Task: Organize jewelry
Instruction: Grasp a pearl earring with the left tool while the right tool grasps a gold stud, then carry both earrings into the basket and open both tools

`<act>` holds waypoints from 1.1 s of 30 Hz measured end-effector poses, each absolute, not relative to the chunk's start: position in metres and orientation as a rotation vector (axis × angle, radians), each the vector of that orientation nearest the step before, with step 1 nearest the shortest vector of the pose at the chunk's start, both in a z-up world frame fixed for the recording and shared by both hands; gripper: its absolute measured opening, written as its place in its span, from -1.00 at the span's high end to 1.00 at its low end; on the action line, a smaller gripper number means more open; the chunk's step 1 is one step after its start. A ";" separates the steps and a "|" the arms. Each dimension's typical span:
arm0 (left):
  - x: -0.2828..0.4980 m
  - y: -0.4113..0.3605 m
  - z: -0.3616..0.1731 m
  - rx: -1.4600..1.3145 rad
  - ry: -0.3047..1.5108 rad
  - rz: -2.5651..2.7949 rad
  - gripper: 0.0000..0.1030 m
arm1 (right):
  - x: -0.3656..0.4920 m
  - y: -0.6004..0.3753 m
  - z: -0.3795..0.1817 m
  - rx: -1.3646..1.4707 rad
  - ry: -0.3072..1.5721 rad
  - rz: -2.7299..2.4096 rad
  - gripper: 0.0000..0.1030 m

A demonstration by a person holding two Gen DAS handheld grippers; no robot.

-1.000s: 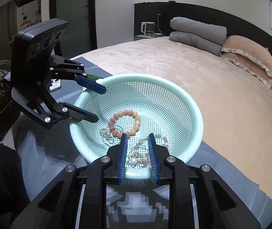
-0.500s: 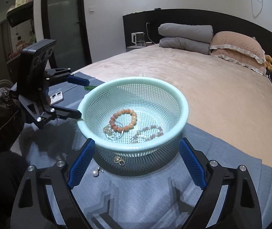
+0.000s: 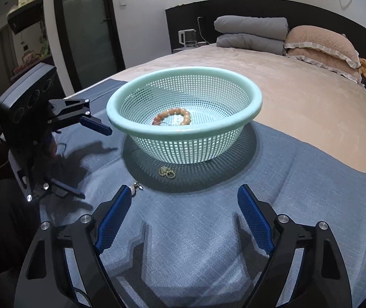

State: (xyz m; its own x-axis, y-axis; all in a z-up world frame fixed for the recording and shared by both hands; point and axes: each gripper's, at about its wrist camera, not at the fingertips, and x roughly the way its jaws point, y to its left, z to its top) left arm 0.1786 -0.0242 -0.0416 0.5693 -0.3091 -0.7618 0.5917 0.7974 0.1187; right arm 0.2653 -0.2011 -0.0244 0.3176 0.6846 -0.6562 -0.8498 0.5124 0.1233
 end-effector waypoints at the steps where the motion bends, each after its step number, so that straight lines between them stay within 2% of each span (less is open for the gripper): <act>1: 0.181 -0.027 -0.042 0.371 0.801 -0.549 -0.89 | 0.266 -0.198 -0.026 -0.270 0.723 1.027 -0.49; 4: 0.193 -0.031 -0.047 0.322 0.813 -0.548 -0.89 | 0.271 -0.183 -0.030 -0.292 0.748 1.039 -0.40; 7: 0.199 -0.033 -0.050 0.290 0.821 -0.559 -0.80 | 0.273 -0.166 -0.035 -0.325 0.764 1.047 -0.25; 10: 0.202 -0.037 -0.056 0.283 0.840 -0.576 -0.61 | 0.277 -0.154 -0.040 -0.330 0.782 1.054 -0.08; 12: 0.202 -0.040 -0.059 0.287 0.851 -0.587 -0.42 | 0.278 -0.147 -0.043 -0.345 0.794 1.044 0.07; 14: 0.203 -0.041 -0.060 0.289 0.844 -0.595 -0.35 | 0.280 -0.141 -0.047 -0.359 0.810 1.036 0.29; 19: 0.203 -0.044 -0.060 0.283 0.840 -0.615 0.10 | 0.283 -0.136 -0.053 -0.382 0.824 1.006 0.54; 20: 0.201 -0.045 -0.061 0.290 0.838 -0.616 0.22 | 0.283 -0.136 -0.053 -0.385 0.823 1.005 0.78; 21: 0.201 -0.047 -0.061 0.293 0.837 -0.621 0.40 | 0.282 -0.135 -0.054 -0.391 0.818 1.004 0.91; 25: 0.199 -0.049 -0.061 0.283 0.849 -0.633 0.64 | 0.276 -0.134 -0.054 -0.423 0.798 1.013 0.95; 26: 0.199 -0.048 -0.061 0.278 0.855 -0.632 0.77 | 0.275 -0.135 -0.053 -0.421 0.797 1.016 0.96; 33: 0.197 -0.038 -0.058 0.248 0.883 -0.619 0.77 | 0.268 -0.157 -0.045 -0.372 0.765 0.992 0.96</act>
State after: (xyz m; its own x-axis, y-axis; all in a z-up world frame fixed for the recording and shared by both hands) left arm 0.1974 -0.0384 -0.0575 0.4761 -0.4012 -0.7826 0.5987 0.7997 -0.0457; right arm 0.2684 -0.1575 -0.0451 0.3210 0.6095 -0.7249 -0.8556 0.5147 0.0539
